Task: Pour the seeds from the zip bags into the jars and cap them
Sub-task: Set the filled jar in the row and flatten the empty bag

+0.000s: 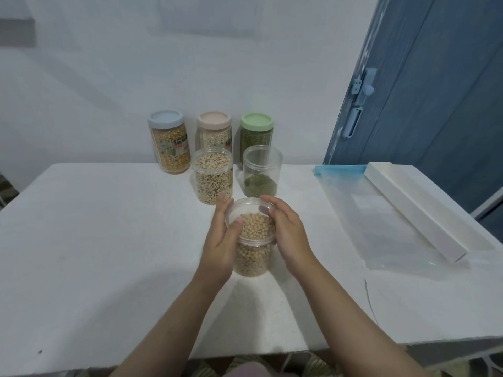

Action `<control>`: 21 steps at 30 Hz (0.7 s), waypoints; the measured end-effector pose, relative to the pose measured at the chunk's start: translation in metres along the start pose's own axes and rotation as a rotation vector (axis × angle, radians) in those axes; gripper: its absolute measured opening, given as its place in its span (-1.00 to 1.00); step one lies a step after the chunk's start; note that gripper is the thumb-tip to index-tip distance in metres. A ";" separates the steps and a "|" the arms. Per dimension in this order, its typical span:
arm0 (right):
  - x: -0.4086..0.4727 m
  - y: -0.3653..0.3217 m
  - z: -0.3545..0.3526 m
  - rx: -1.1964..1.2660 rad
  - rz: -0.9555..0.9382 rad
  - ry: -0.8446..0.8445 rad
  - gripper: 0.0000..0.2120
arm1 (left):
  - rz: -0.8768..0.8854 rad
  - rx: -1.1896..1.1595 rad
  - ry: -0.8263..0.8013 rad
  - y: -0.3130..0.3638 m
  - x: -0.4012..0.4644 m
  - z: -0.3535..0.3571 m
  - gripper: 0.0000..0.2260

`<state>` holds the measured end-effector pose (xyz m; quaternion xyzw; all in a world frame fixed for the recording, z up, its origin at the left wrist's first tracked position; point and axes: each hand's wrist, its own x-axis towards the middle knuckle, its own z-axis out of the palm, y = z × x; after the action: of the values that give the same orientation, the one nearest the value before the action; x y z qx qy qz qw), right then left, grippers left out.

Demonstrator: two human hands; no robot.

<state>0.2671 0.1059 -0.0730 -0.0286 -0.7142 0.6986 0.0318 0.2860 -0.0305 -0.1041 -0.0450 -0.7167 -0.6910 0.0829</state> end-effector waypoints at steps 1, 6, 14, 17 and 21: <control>0.000 0.000 0.001 0.001 -0.004 0.003 -0.68 | -0.001 0.004 -0.010 0.000 0.001 0.000 -0.57; -0.004 0.010 0.008 0.034 -0.034 0.104 -0.74 | 0.070 0.032 -0.073 0.002 0.000 -0.003 -0.67; -0.005 0.009 0.010 0.047 -0.007 0.143 -0.81 | 0.007 0.119 -0.315 -0.004 0.007 -0.025 0.06; -0.006 0.005 0.010 -0.019 -0.017 0.129 -0.72 | -0.043 0.060 -0.335 -0.005 0.010 -0.029 0.07; -0.015 0.004 0.024 -0.097 -0.055 0.286 -0.68 | -0.033 0.040 -0.329 -0.006 0.010 -0.029 0.17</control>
<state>0.2802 0.0807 -0.0780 -0.1099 -0.7359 0.6509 0.1509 0.2763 -0.0598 -0.1073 -0.1442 -0.7350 -0.6610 -0.0460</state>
